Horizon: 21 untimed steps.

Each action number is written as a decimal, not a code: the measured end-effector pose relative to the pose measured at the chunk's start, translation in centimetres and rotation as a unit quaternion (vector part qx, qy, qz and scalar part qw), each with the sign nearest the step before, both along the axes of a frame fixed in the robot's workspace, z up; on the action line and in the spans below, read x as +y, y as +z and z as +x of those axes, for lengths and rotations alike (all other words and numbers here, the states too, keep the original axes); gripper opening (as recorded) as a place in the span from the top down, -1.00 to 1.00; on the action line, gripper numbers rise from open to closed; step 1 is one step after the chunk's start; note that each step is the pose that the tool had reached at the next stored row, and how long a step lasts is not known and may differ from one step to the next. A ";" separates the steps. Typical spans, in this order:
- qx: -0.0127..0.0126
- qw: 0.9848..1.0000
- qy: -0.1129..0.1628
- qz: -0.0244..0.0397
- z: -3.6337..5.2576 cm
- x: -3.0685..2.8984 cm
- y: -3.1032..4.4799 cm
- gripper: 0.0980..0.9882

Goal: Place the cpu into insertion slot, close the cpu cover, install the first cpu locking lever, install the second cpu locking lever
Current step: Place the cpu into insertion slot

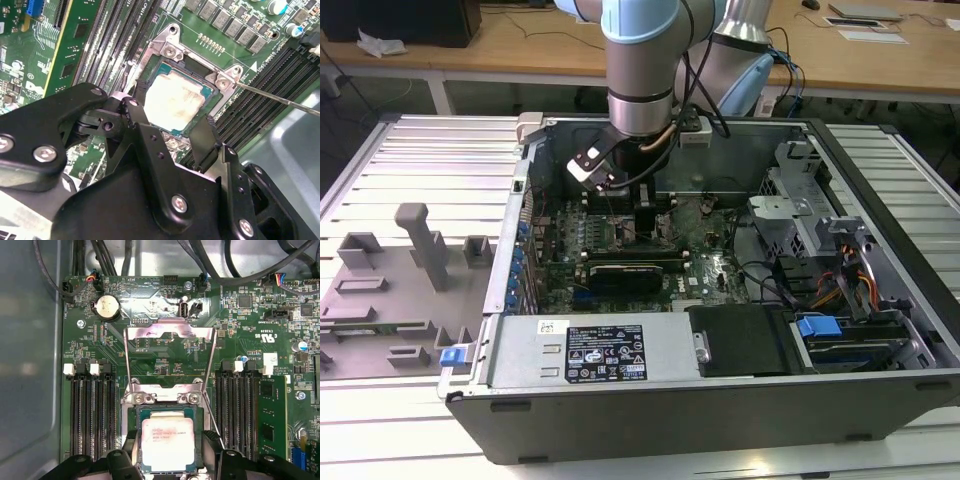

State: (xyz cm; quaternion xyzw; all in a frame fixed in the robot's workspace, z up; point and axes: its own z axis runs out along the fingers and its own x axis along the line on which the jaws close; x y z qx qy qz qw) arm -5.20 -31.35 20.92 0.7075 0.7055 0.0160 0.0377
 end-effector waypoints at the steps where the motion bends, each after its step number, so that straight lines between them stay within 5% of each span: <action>1: 0.000 1.000 0.000 0.000 0.00 0.00 0.01 -0.12; 2: 0.000 1.000 0.000 0.000 0.00 0.00 0.02 0.16; 8: 0.000 1.000 0.000 0.000 0.00 0.00 0.06 0.58; 11: 0.000 1.000 0.000 0.000 0.00 0.00 0.08 0.43; 16: 0.000 1.000 0.000 0.000 0.00 0.00 0.11 -0.26; 21: 0.000 1.000 0.000 0.000 0.00 0.01 -0.45 -0.26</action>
